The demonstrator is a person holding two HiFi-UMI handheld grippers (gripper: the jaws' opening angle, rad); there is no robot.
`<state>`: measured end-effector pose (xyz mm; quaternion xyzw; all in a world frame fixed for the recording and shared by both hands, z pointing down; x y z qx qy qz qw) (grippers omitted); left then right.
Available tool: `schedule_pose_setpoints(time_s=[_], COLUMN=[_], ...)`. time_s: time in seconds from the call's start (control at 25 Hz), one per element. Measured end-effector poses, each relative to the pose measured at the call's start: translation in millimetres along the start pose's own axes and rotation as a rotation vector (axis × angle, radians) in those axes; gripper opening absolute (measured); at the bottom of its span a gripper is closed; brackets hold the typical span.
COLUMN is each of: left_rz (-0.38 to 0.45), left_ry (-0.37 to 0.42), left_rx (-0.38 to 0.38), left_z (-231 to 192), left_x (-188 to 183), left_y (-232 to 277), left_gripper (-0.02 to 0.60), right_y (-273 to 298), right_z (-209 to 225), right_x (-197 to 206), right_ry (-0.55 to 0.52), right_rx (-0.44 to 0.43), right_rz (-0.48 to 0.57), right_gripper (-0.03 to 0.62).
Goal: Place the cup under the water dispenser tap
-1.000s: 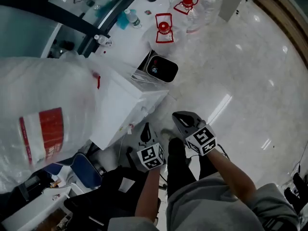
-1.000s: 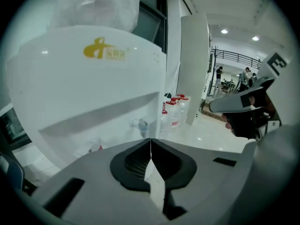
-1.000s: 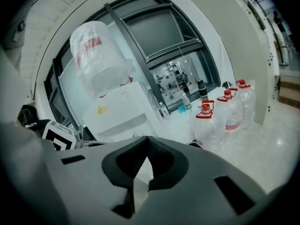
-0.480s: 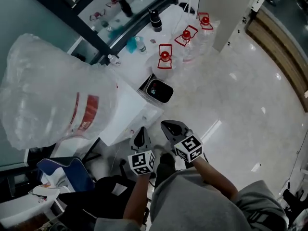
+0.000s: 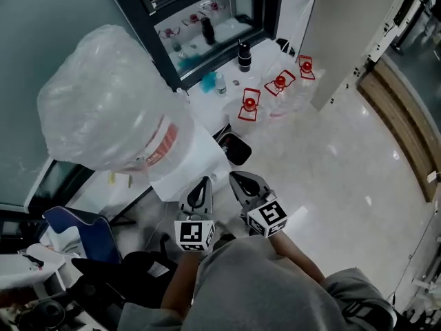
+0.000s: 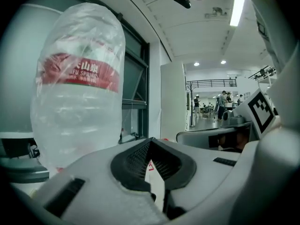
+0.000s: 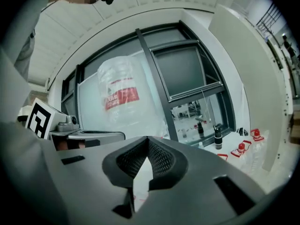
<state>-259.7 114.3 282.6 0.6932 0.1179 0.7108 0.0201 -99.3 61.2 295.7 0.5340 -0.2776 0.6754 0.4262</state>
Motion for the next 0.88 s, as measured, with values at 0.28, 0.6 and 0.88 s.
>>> schedule_pose_setpoints(time_s=[0.28, 0.6, 0.88], left_rz=[0.103, 0.18, 0.195], left_ry=[0.074, 0.069, 0.058], left_rx=[0.03, 0.033, 0.025], left_z=[-11, -22, -34], left_x=[-42, -61, -64], left_y=[-4, -15, -15], left_gripper=[0.009, 0.009, 0.009], right_y=[18, 33, 43], right_z=[-15, -30, -38], right_x=[-37, -54, -61], right_ry=[-0.1, -0.173, -0.205], right_rx=[-0.059, -0.098, -0.117], right_rz=[0.058, 0.115, 0.134], right_gripper=[0.009, 0.009, 0.009])
Point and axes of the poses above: the fingertips, and each gripper's own axes: y forward along the fingers, z to its right, x out of its underside, the point moved 9 cm from there along -y, backward along the fingers, and after that the axes turned 6 degrees about -x, right-handed, at the moved point
